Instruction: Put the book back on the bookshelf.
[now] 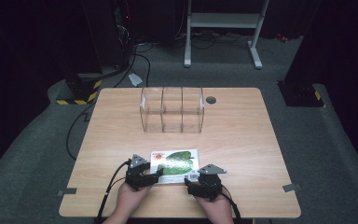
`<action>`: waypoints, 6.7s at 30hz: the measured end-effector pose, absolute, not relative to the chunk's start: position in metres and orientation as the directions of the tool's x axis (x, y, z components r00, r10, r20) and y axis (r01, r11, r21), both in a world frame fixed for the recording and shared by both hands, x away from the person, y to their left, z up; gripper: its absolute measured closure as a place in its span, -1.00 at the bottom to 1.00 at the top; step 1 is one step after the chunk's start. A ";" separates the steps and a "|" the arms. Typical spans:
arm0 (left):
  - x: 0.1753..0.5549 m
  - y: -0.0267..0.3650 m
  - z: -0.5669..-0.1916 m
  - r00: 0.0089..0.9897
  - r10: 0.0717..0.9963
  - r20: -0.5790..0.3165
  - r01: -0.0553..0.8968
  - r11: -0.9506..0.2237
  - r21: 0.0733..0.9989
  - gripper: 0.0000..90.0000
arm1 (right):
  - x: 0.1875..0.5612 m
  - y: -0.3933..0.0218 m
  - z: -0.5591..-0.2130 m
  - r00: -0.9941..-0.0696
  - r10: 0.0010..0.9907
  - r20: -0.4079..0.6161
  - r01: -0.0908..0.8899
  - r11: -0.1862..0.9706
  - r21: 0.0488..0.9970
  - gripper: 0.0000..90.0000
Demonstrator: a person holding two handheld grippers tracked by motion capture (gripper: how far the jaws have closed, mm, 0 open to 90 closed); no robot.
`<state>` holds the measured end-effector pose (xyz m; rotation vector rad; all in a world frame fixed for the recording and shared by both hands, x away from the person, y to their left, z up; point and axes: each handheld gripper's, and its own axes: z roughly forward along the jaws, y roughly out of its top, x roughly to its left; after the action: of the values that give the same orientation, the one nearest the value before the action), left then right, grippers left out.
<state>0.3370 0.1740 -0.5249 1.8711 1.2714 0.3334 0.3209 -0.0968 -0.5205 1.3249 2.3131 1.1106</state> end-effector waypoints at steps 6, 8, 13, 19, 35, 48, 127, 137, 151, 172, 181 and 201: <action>0.335 0.173 -0.524 0.445 0.867 -0.223 0.638 -0.133 0.758 -0.24 | 0.320 -0.096 -0.521 -0.552 0.820 0.151 0.629 0.290 0.722 -0.42; 0.334 0.173 -0.522 0.445 0.869 -0.217 0.628 -0.129 0.767 -0.23 | 0.320 -0.095 -0.521 -0.552 0.821 0.146 0.626 0.293 0.723 -0.43; 0.331 0.173 -0.517 0.450 0.868 -0.209 0.607 -0.126 0.785 -0.22 | 0.319 -0.094 -0.521 -0.547 0.824 0.146 0.631 0.291 0.719 -0.45; 0.327 0.177 -0.506 0.456 0.871 -0.183 0.561 -0.121 0.819 -0.21 | 0.316 -0.089 -0.520 -0.571 0.807 0.153 0.624 0.306 0.719 -0.53; 0.318 0.176 -0.484 0.491 0.858 -0.152 0.484 -0.124 0.866 -0.19 | 0.312 -0.079 -0.521 -0.575 0.816 0.064 0.592 0.360 0.721 -0.51; 0.335 0.184 -0.499 0.474 0.849 -0.234 0.586 -0.106 0.803 -0.26 | 0.312 -0.079 -0.522 -0.564 0.823 0.071 0.604 0.353 0.715 -0.38; 0.317 0.186 -0.491 0.667 0.744 0.036 0.304 -0.316 0.899 0.49 | 0.328 -0.120 -0.511 -0.549 0.810 0.205 0.612 0.223 0.759 -0.36; 0.312 0.184 -0.489 0.674 0.734 0.083 0.252 -0.334 0.908 0.50 | 0.335 -0.114 -0.513 -0.553 0.801 0.229 0.626 0.219 0.748 -0.43; 0.300 0.182 -0.487 0.674 0.726 0.136 0.189 -0.347 0.919 0.51 | 0.353 -0.108 -0.515 -0.557 0.769 0.314 0.664 0.186 0.724 -0.52; 0.291 0.180 -0.491 0.661 0.730 0.175 0.149 -0.356 0.922 0.52 | 0.370 -0.096 -0.520 -0.565 0.709 0.422 0.719 0.172 0.673 -0.71; 0.291 0.183 -0.491 0.661 0.734 0.158 0.163 -0.346 0.924 0.54 | 0.369 -0.097 -0.519 -0.560 0.708 0.430 0.715 0.151 0.683 -0.58; 0.299 0.190 -0.493 0.671 0.741 0.043 0.260 -0.289 0.921 0.60 | 0.356 -0.098 -0.510 -0.564 0.754 0.338 0.642 0.142 0.754 -0.36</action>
<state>0.2993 0.1896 -0.4930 1.8532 0.7906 0.5824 0.3555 -0.0984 -0.5101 1.4016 2.2795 1.4012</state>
